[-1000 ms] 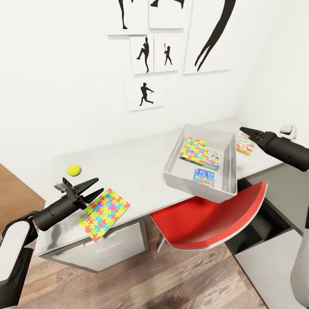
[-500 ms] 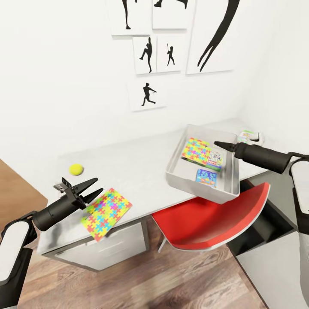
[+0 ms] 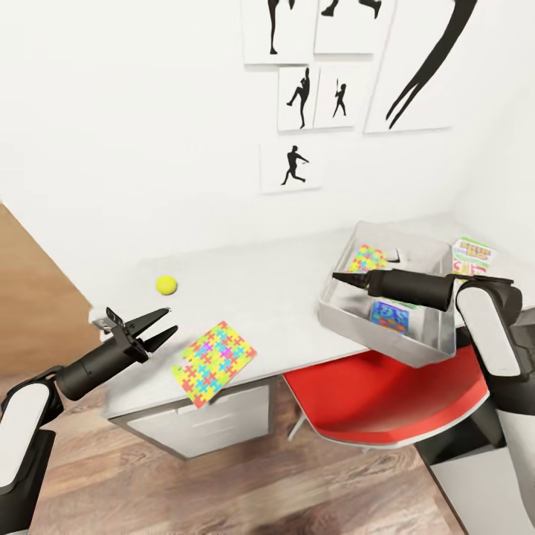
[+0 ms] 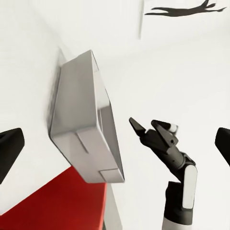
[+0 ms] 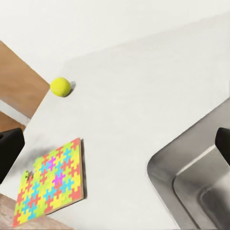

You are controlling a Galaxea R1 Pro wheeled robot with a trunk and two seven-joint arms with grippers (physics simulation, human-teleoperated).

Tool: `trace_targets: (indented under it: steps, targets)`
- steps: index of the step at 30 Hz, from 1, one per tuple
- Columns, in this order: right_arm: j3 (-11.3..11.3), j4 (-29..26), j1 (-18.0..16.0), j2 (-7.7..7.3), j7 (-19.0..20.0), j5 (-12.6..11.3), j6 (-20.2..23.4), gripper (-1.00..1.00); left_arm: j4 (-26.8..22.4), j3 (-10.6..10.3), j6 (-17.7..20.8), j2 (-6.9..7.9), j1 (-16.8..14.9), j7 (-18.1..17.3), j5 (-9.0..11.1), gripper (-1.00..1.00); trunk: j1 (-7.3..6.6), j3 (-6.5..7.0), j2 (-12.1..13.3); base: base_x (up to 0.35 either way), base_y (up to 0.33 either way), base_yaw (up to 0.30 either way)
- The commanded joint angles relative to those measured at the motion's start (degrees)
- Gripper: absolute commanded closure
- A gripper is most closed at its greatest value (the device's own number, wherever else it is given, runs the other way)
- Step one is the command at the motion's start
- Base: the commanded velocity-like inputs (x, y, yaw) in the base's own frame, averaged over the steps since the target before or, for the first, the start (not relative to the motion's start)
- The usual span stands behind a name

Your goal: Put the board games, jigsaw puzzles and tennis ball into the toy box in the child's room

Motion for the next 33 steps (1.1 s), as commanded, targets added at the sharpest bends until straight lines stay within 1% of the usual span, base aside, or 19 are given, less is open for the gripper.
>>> trace_targets:
  steps: [1, 2, 4, 7, 12, 33]
  targets:
    - [0.63, 0.01, -0.04, -0.03, 0.55, 0.61, 0.10, -1.00, 0.03, 0.06, 0.24, -0.01, -0.07, -0.43, -0.38, -1.00, 0.00, -0.02, -0.03, 0.000, 0.000, 0.272]
    - [0.63, 0.01, -0.04, -0.03, 0.55, 0.61, 0.10, -1.00, 0.03, 0.06, 0.24, -0.01, -0.07, -0.43, -0.38, -1.00, 0.00, 0.00, -0.03, 0.000, 0.000, 0.272]
    - [1.50, 0.04, -0.05, 0.00, 0.52, 0.63, 0.10, -1.00, 0.03, 0.08, 0.24, 0.00, -0.07, -0.41, -0.38, -1.00, 0.00, 0.04, -0.03, 0.000, 0.000, 0.276]
    - [2.04, 0.07, -0.06, 0.05, 0.48, 0.66, 0.10, -1.00, 0.03, 0.09, 0.24, 0.01, -0.06, -0.40, -0.38, -1.00, 0.00, 0.08, -0.03, 0.000, 0.000, 0.279]
    - [2.41, 0.09, -0.06, 0.14, 0.43, 0.68, 0.10, -1.00, 0.03, 0.06, 0.22, 0.01, -0.03, -0.39, -0.38, -1.00, 0.00, 0.13, -0.03, 0.000, 0.000, 0.283]
    - [2.62, 0.18, -0.07, 0.26, 0.25, 0.83, 0.10, -1.00, 0.04, 0.06, 0.24, 0.02, -0.04, -0.38, -0.39, -1.00, 0.00, 0.16, -0.03, 0.000, 0.000, 0.289]
